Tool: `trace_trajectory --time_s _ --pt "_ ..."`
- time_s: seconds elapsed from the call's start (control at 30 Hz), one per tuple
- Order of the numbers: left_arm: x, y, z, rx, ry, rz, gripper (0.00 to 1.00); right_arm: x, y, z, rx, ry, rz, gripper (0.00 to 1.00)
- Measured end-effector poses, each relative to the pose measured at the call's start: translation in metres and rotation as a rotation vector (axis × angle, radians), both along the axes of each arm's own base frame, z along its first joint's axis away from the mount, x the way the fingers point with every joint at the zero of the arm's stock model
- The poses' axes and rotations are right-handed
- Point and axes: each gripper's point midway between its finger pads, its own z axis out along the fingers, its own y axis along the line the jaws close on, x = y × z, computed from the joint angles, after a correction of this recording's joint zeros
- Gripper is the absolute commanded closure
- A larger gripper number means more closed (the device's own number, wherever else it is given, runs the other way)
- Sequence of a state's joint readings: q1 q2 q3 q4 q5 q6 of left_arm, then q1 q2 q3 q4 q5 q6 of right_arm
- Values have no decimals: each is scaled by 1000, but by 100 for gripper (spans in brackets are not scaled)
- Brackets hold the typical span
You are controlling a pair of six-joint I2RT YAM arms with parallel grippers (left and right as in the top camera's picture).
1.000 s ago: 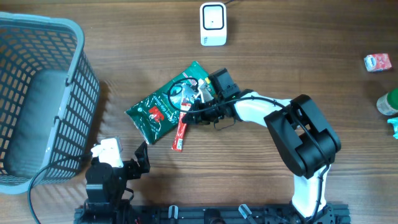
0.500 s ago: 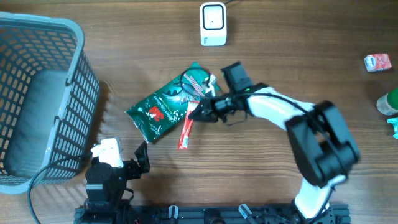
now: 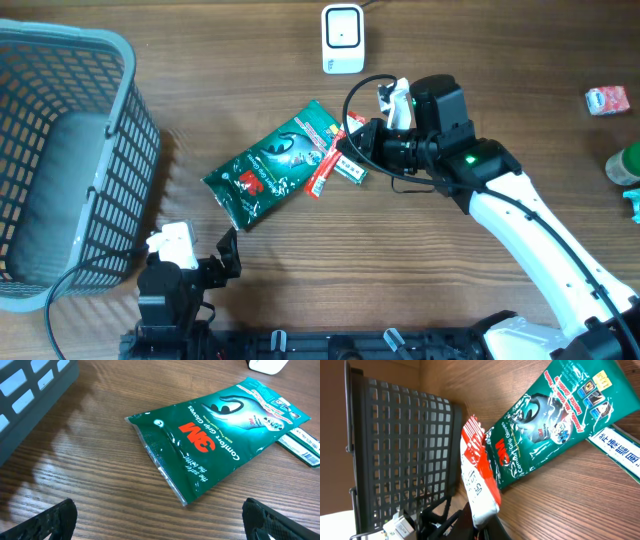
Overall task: Scan the item barcode
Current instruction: 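Reach the right gripper to the red sachets and grasp them, then present the red sachets to the scanner with the right gripper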
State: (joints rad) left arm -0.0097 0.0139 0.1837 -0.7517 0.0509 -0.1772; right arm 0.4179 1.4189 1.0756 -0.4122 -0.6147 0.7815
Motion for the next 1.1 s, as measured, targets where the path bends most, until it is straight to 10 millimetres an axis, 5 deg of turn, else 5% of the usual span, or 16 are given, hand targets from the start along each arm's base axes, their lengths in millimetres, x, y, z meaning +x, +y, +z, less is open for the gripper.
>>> trace_trajectory --time_s 0.13,0.2,0.43,0.7,0.9,1.1 --pt "0 0 0 0 0 0 0 17 -5 4 -103 -232 58 96" --pt "0 0 0 0 0 0 0 61 -23 22 -288 -570 2 96" --pt "0 0 0 0 -2 0 0 140 -28 77 -521 -1151 -101 96" --pt "0 0 0 0 0 0 0 201 -25 53 -751 -1522 -210 95" --pt "0 0 0 0 0 0 0 247 -6 -8 -898 -1541 -117 95" --pt "0 0 0 0 0 0 0 278 12 -5 -1072 -1684 -51 95"
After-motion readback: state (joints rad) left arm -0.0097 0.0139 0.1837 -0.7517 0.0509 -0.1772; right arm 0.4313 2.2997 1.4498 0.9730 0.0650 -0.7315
